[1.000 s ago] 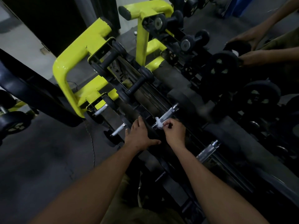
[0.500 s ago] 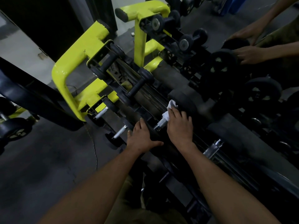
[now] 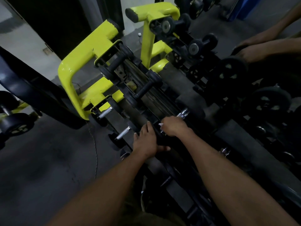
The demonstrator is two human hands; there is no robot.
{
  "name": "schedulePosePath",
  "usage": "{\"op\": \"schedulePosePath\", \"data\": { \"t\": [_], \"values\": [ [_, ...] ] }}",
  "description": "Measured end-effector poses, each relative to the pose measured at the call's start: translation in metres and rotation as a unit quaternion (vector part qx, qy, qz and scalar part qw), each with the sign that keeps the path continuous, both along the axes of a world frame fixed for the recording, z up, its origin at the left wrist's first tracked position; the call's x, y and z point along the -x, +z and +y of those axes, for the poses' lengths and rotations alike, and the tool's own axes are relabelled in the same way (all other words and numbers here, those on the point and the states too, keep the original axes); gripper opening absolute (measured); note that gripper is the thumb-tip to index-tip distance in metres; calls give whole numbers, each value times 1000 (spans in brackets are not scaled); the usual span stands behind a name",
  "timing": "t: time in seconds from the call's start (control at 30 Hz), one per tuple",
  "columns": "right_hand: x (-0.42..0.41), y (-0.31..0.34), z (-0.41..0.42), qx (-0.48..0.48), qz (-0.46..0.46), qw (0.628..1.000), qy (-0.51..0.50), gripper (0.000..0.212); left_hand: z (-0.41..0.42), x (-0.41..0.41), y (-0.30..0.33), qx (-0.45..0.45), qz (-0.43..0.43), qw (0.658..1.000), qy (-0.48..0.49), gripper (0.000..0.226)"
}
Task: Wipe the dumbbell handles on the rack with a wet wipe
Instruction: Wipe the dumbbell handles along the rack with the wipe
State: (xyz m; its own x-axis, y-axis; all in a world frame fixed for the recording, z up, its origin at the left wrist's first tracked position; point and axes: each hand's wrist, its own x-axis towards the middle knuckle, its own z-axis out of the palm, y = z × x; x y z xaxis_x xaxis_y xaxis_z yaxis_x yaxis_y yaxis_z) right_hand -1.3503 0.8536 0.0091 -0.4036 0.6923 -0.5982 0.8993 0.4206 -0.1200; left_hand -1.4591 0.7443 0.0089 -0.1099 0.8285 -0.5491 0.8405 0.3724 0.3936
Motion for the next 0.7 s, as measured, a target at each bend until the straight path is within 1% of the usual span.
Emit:
{"op": "schedulePosePath", "data": {
  "t": [0.1, 0.23, 0.33, 0.43, 0.57, 0.67, 0.7],
  "values": [
    [-4, 1, -4, 27, 50, 998, 8, 19, 0, 1, -2, -2, -7, 1000, 4, 144],
    [-20, 10, -21, -5, 154, 988, -33, 23, 0, 1, -3, -4, -7, 1000, 7, 144],
    [-35, 13, -37, -37, 219, 974, -52, 21, 0, 0, -3, -7, -4, 1000, 4, 141],
    [-47, 8, -50, -32, 279, 952, -126, 21, 0, 1, -3, -9, -2, 1000, 3, 139],
    [-56, 2, -63, -14, 268, 940, -213, 17, 0, 1, -3, -9, 2, 1000, -3, 139],
    [-52, -3, -68, 18, 300, 904, -303, 12, 1, 1, -2, -2, 2, 1000, -4, 141],
    [-51, -8, -69, 25, 308, 891, -332, 14, 1, 1, -2, -1, 3, 1000, -3, 141]
  ]
}}
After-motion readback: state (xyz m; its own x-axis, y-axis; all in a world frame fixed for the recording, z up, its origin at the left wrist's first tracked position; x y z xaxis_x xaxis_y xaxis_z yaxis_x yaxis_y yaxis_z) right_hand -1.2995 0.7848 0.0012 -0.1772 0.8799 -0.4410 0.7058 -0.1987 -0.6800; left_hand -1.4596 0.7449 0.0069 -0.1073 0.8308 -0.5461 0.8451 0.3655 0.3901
